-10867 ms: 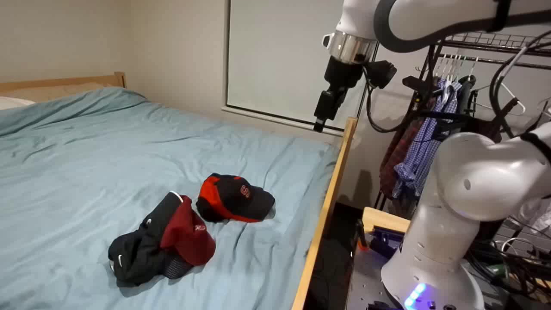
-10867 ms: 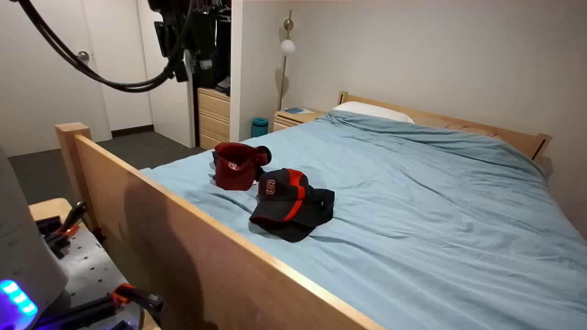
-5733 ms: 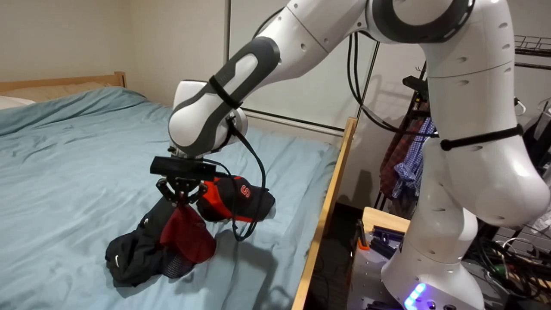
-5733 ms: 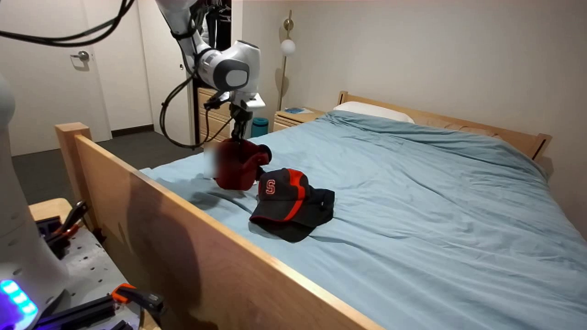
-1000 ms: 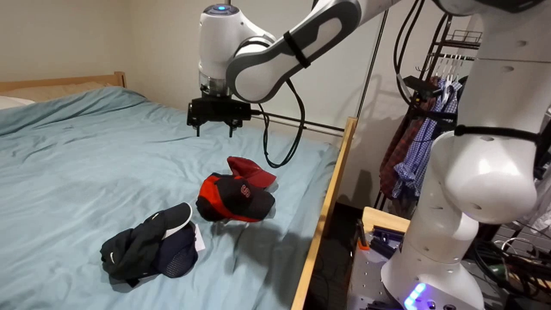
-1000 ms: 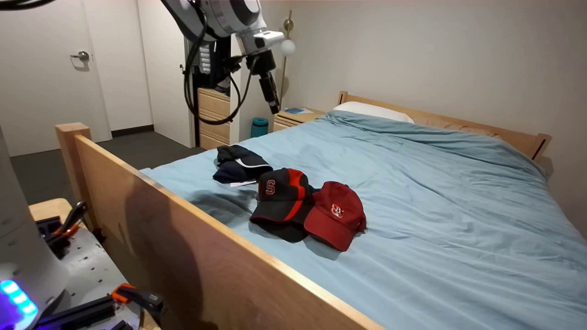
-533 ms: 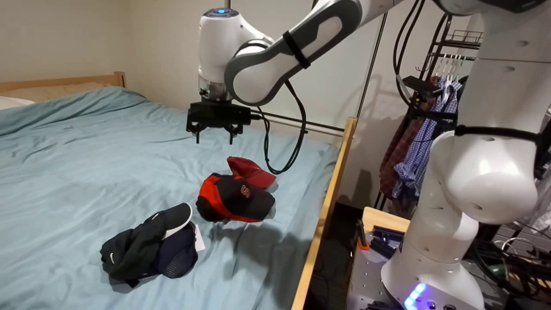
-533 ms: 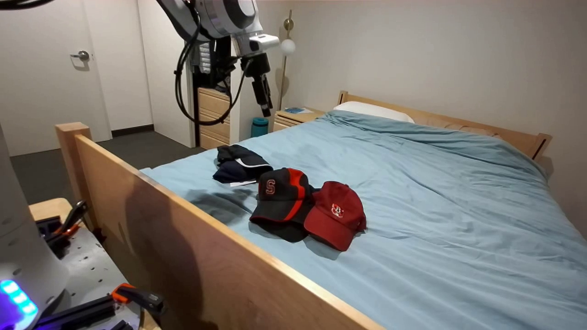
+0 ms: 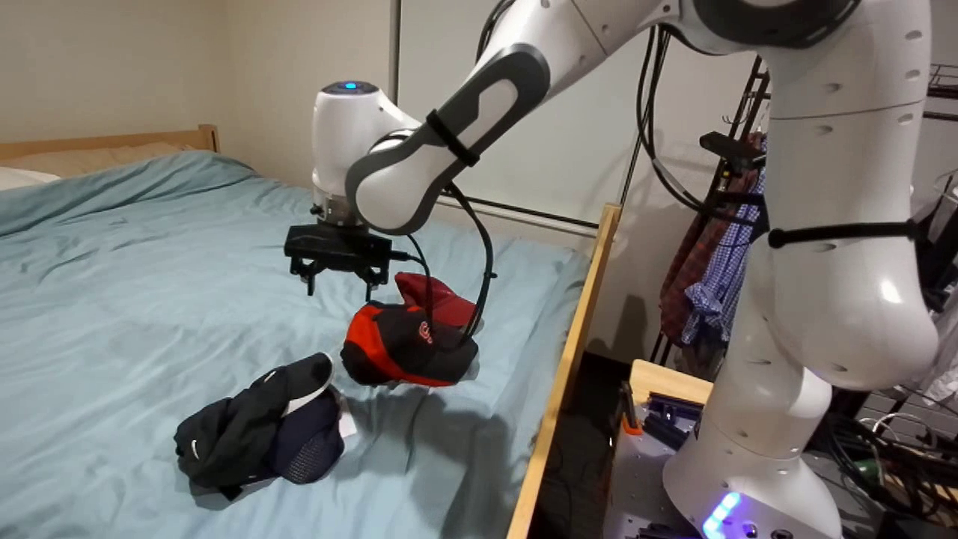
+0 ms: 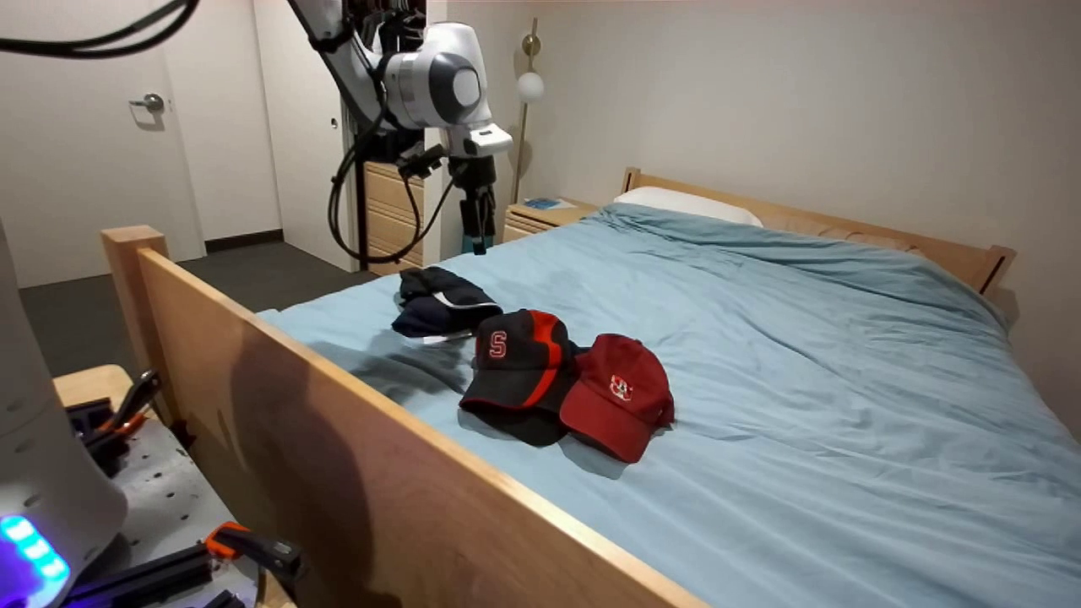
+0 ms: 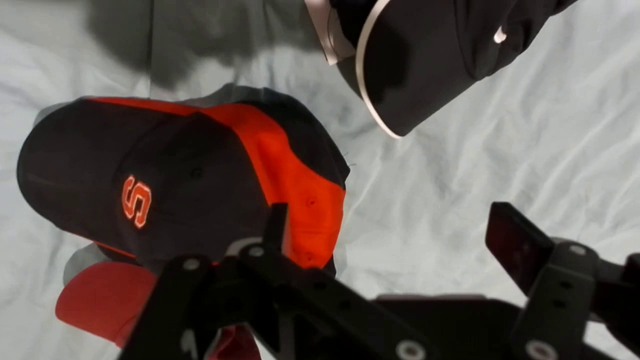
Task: Separate the caps on the left from each other
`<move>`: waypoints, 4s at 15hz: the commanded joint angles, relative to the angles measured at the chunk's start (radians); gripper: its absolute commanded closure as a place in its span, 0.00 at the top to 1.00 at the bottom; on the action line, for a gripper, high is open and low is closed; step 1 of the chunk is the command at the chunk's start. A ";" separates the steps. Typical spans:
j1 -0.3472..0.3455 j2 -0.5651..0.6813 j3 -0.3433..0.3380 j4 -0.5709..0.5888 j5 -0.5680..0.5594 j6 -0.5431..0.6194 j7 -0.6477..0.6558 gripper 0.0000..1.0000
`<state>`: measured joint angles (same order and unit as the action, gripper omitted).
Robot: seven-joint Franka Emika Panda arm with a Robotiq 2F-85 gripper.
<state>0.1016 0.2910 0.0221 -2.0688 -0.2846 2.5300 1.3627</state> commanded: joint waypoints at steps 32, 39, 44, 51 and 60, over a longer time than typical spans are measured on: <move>0.231 0.255 -0.158 0.020 0.503 0.572 -0.398 0.03; 0.722 0.248 -0.734 -0.074 0.386 0.761 -0.026 0.02; 1.107 0.352 -1.066 -0.113 0.559 0.657 0.103 0.02; 1.519 0.193 -1.274 -0.303 0.505 0.183 0.266 0.02; 1.420 -0.028 -1.208 -0.432 0.502 0.140 0.289 0.51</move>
<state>1.5941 0.3643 -1.2183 -2.4768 0.2577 2.6513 1.6379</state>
